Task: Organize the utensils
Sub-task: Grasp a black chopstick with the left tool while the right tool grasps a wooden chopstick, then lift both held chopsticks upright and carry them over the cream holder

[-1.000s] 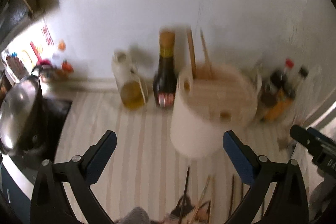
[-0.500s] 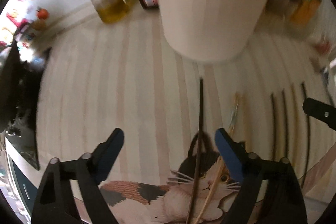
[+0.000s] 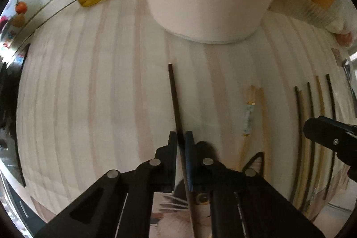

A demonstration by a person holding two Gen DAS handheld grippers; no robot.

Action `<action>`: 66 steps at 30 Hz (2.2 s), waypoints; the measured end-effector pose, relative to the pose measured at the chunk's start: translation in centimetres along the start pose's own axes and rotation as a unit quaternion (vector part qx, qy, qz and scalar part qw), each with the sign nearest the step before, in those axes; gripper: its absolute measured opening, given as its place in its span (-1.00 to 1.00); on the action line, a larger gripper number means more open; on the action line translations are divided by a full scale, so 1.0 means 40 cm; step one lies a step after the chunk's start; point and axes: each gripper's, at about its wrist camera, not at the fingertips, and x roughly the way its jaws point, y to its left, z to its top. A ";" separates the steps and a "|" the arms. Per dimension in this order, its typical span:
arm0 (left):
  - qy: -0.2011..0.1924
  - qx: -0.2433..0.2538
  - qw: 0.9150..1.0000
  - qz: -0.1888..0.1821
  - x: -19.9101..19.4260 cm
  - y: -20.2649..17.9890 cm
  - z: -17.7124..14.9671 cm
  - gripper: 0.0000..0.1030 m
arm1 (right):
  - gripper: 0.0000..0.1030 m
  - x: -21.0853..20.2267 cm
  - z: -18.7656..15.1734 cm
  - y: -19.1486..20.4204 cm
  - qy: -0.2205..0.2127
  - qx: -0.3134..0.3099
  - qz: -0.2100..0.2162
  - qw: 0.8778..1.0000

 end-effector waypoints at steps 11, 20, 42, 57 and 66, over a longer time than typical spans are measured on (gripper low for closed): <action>0.015 -0.025 0.999 0.014 -0.013 0.042 -0.063 -0.91 | -0.31 0.122 -0.004 0.103 0.051 -0.070 -0.021 0.996; 0.018 -0.029 0.999 0.010 -0.013 0.039 -0.081 -0.91 | -0.87 0.125 -0.005 0.095 0.083 -0.117 -0.079 0.986; 0.025 -0.027 0.999 0.005 0.007 0.045 -0.019 -0.91 | -0.87 0.137 0.016 0.090 0.092 -0.105 -0.087 0.986; 0.019 -0.013 1.000 0.014 0.016 0.042 -0.008 -0.91 | -0.87 0.136 0.018 0.096 0.086 -0.102 -0.095 0.987; 0.008 -0.003 1.000 -0.011 -0.040 0.027 -0.017 -0.94 | -0.88 0.082 -0.024 0.077 0.030 -0.072 -0.050 0.996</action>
